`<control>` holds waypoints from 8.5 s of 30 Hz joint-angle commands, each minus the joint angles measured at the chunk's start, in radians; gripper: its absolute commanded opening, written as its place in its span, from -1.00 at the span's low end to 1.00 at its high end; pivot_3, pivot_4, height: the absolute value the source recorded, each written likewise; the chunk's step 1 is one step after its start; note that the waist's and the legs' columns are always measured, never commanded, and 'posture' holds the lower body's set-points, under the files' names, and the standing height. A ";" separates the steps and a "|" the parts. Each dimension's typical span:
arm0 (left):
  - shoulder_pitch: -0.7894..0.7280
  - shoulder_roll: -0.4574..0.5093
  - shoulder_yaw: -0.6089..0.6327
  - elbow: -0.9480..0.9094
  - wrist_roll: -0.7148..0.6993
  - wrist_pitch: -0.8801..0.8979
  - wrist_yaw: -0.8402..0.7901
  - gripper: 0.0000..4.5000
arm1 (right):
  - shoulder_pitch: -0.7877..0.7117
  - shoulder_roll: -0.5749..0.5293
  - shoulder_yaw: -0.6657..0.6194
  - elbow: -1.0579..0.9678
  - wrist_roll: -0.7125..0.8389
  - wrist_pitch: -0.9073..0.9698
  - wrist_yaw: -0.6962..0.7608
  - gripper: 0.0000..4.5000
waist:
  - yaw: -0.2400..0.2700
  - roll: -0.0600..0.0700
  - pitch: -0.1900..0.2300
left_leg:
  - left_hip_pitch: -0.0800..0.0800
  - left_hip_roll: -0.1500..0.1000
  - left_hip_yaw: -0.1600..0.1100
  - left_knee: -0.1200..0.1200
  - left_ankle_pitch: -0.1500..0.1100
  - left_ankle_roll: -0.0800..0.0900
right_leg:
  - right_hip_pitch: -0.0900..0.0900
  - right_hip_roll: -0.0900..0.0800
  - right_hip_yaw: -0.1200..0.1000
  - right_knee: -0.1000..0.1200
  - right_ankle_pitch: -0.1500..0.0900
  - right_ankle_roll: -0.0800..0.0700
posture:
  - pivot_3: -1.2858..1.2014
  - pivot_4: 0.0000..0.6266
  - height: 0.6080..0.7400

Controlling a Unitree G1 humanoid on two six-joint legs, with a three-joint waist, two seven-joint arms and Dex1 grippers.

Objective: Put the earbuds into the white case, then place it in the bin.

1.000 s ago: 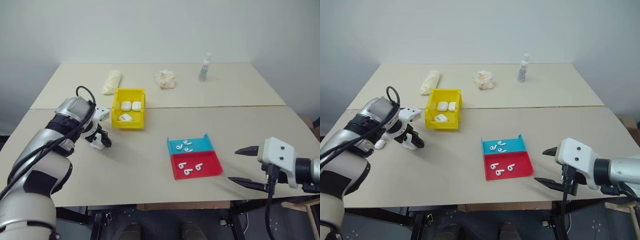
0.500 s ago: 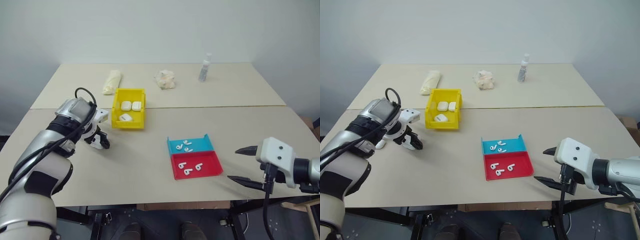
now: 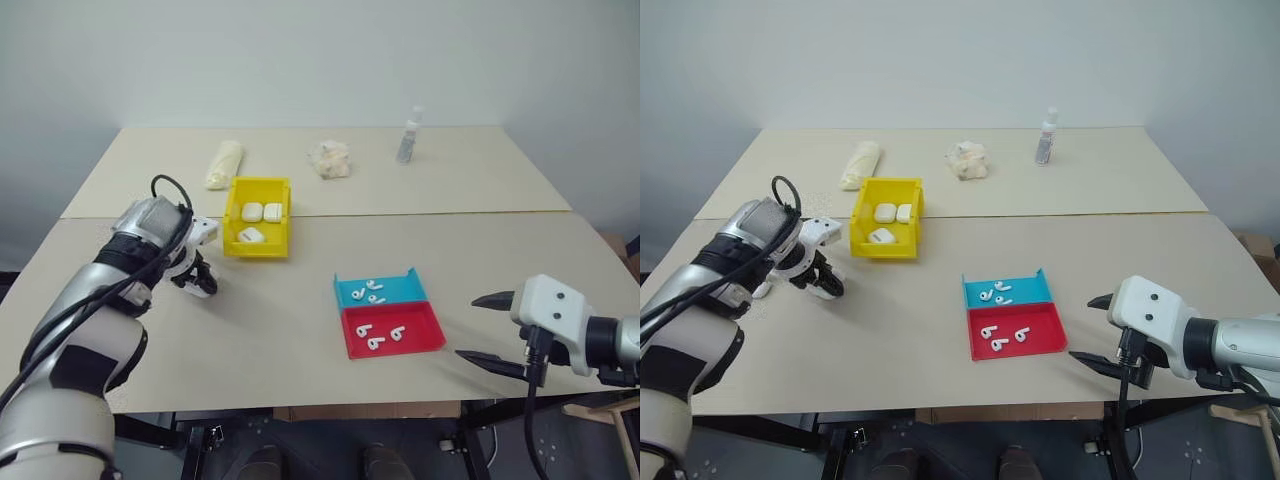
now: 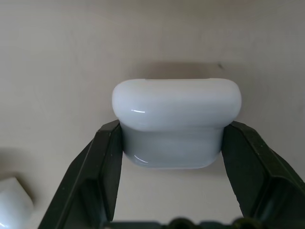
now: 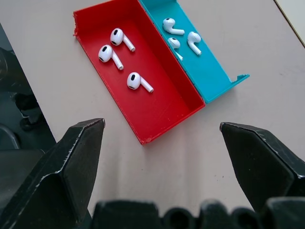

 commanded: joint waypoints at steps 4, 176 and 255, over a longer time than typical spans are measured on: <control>0.152 0.194 0.257 -0.516 -0.111 -0.094 -0.070 0.23 | -0.068 -0.063 -0.067 -0.012 0.033 -0.003 0.067 1.00 | -0.004 0.000 0.000 | 0.000 0.001 -0.002 -0.001 0.000 0.000 | -0.001 0.000 0.002 -0.001 0.000 0.000 | 0.03 -0.52 1.00; 0.776 -0.301 0.538 -0.922 -0.446 -1.145 -0.102 0.23 | -0.592 0.524 0.401 0.258 0.075 -0.525 0.110 0.19 | -0.002 0.004 -0.002 | 0.006 0.000 -0.003 -0.004 0.000 -0.001 | 0.003 -0.001 0.002 -0.002 0.000 0.000 | 0.03 -0.52 1.00; 1.066 -0.161 0.587 -0.992 -0.261 -1.174 0.025 0.23 | -1.360 0.660 1.014 1.526 -0.830 -0.743 0.333 -0.19 | -0.032 0.005 -0.001 | 0.004 0.001 -0.002 -0.006 0.002 -0.004 | -0.002 -0.001 0.000 0.001 0.000 -0.002 | 0.03 -0.52 1.00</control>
